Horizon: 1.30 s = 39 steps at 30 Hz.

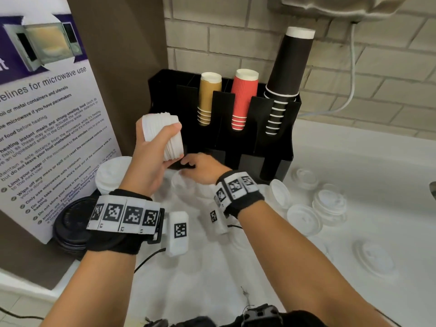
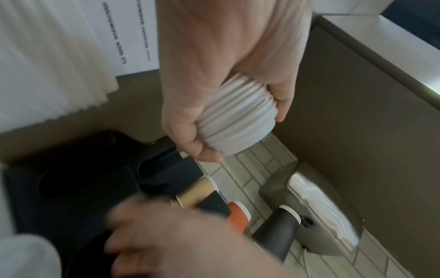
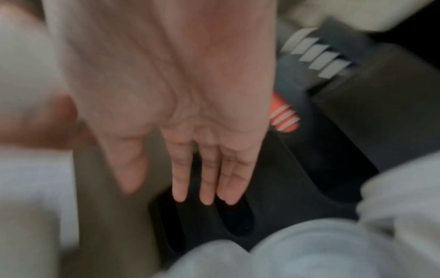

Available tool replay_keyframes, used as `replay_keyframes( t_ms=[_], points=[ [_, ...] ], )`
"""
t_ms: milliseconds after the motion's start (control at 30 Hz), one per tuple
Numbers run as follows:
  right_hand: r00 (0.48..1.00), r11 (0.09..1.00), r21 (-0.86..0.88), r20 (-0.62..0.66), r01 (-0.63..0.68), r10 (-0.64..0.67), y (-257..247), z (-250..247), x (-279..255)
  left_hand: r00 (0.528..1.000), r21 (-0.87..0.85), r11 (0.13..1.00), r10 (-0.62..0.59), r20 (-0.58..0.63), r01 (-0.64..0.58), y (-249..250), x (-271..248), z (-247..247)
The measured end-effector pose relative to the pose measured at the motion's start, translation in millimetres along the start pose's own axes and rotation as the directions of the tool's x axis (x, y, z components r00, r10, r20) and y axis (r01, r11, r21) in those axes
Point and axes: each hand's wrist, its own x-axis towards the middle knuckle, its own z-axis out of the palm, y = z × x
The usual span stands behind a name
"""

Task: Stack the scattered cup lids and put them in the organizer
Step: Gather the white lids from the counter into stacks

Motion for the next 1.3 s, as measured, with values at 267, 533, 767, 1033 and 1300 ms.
replay_keyframes(
  t_ms=[267, 533, 767, 1033, 1300],
  points=[
    [0.986, 0.848, -0.53, 0.139, 0.0, 0.087, -2, 32, 24, 1.0, 0.018, 1.0, -0.013, -0.005, 0.013, 0, 1, -8],
    [0.984, 0.842, -0.538, 0.137, -0.025, 0.117, 4, 35, 25, 1.0, 0.025, 1.0, -0.01, 0.011, 0.01, 3, -3, -9],
    [0.997, 0.994, -0.084, -0.008, -0.074, 0.073, 4, -1, 12, 1.0, 0.017, 1.0, -0.019, 0.003, 0.019, -1, -9, -13],
    [0.978, 0.59, 0.791, -0.209, 0.164, 0.009, 14, -22, -47, 0.99, 0.099, 0.991, -0.105, 0.096, 0.095, -15, -23, -4],
    [0.96, 0.678, 0.697, -0.275, 0.235, -0.051, 12, -23, -77, 0.968, 0.141, 0.984, -0.136, 0.21, 0.107, -21, -36, 10]
  ],
)
